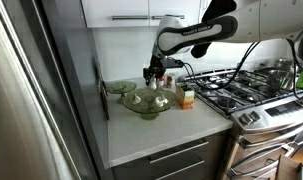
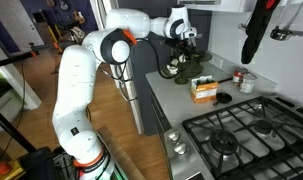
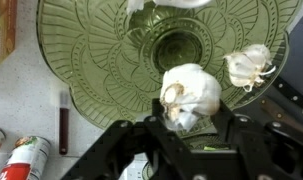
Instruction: Swap the bulbs of garlic on the holder
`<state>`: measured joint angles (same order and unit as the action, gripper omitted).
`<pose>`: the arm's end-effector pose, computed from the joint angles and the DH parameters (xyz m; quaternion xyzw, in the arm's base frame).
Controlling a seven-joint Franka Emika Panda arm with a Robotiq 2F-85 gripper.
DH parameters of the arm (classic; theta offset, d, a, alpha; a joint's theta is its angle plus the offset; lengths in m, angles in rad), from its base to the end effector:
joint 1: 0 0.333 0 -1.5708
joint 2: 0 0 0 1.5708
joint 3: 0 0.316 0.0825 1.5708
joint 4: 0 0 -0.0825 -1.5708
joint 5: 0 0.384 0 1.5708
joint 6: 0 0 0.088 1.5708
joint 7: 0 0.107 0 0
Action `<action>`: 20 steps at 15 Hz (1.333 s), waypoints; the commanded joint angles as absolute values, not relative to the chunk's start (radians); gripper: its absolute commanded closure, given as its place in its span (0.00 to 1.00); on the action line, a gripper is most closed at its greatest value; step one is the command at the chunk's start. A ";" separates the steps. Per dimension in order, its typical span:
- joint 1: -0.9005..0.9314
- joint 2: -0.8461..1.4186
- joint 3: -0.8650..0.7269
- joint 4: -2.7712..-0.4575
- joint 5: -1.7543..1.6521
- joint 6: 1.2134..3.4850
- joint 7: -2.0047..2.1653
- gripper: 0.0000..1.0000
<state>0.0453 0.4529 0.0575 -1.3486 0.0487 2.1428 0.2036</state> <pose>0.7206 0.0679 0.5027 -0.9827 0.0641 -0.1628 0.0599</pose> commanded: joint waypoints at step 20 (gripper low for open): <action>0.084 0.178 0.051 -1.788 0.093 2.294 0.274 0.73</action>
